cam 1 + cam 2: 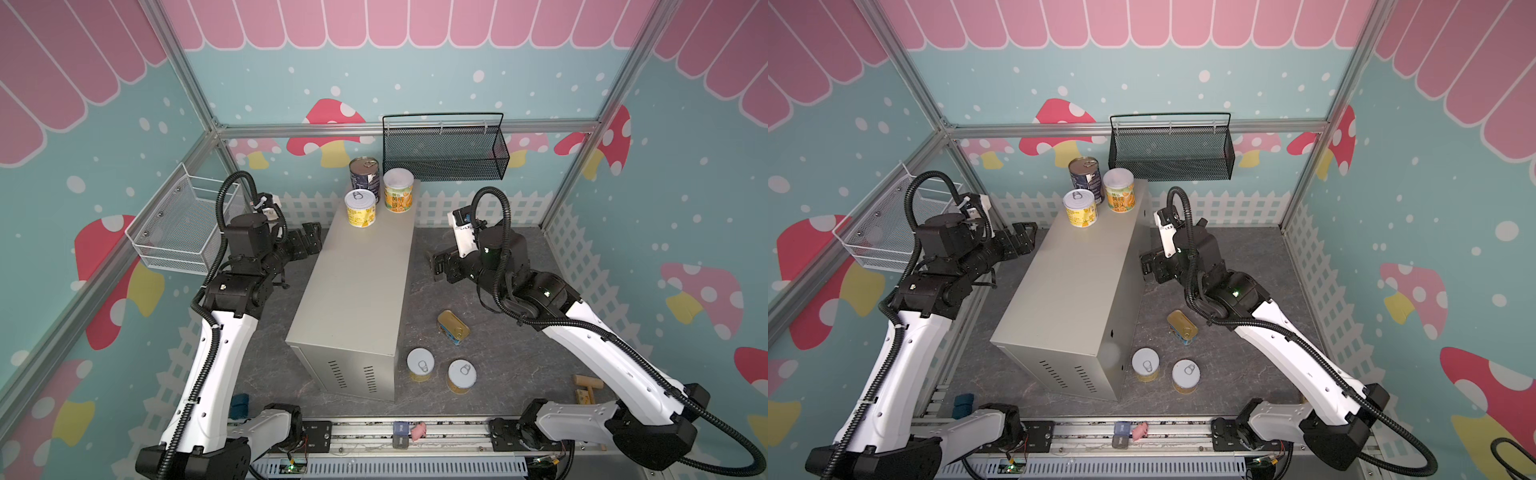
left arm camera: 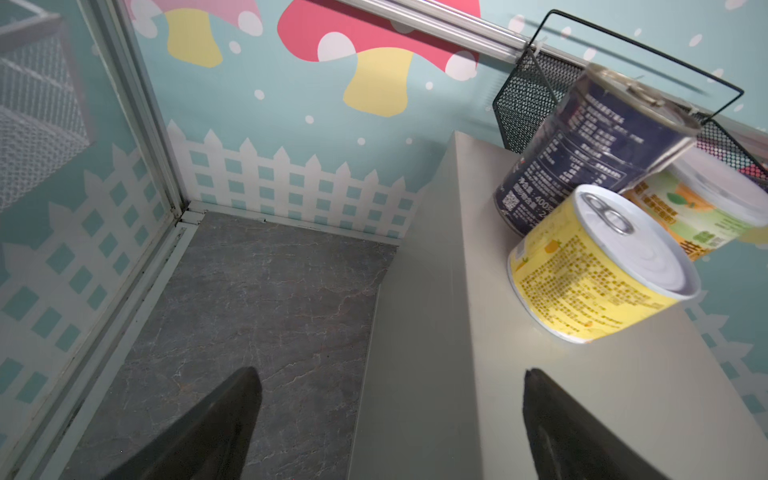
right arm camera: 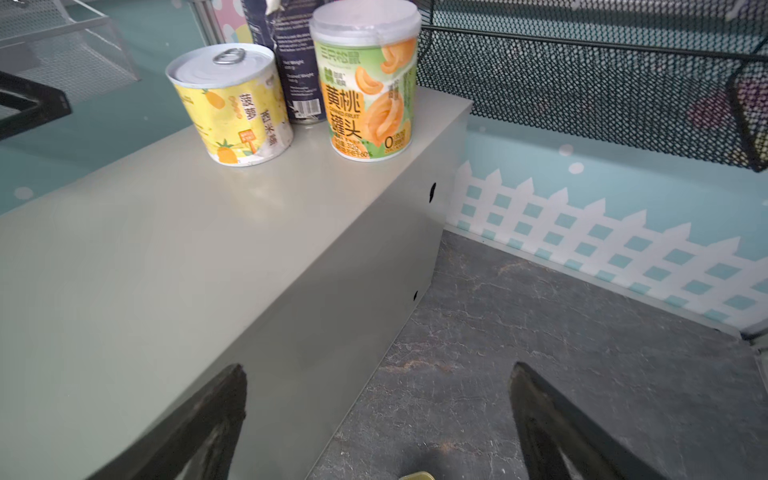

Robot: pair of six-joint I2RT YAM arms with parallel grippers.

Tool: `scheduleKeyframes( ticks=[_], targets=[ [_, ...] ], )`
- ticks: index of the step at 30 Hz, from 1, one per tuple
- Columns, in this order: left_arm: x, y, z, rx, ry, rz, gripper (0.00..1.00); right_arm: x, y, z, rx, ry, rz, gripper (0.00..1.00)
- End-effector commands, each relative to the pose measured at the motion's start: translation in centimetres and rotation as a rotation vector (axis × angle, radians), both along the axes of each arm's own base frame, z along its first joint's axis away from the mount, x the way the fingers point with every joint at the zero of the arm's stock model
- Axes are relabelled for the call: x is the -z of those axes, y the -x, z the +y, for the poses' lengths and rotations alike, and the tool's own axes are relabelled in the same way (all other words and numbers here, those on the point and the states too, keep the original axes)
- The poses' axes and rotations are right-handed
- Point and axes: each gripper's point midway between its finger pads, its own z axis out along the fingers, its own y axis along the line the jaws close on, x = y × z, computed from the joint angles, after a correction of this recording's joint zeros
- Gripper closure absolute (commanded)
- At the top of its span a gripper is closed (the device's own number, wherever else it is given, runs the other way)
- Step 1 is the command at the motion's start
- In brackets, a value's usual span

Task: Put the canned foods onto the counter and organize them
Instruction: 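Open the left gripper and draw back while the right gripper lowers toward floor cans, then grasp another silver-lidded can on the floor with the right gripper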

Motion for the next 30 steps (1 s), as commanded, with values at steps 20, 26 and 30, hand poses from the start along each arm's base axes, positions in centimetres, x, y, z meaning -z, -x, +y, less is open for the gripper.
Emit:
scheduleKeyframes(
  ticks=[20,26,30],
  targets=[
    [-1.1,0.8,-1.6,0.162,0.156,-0.016,0.01,12.8,4.3,-3.3,0.052,0.119,0.323,0.01],
    [-1.5,2.7,-2.7,0.246,0.126,-0.007,0.01,18.3,8.4,-0.9,-0.167,0.087,0.459,0.02],
    [-1.4,3.5,-3.1,0.268,0.126,0.007,0.01,21.4,10.8,-0.1,-0.231,0.103,0.524,0.02]
  ],
)
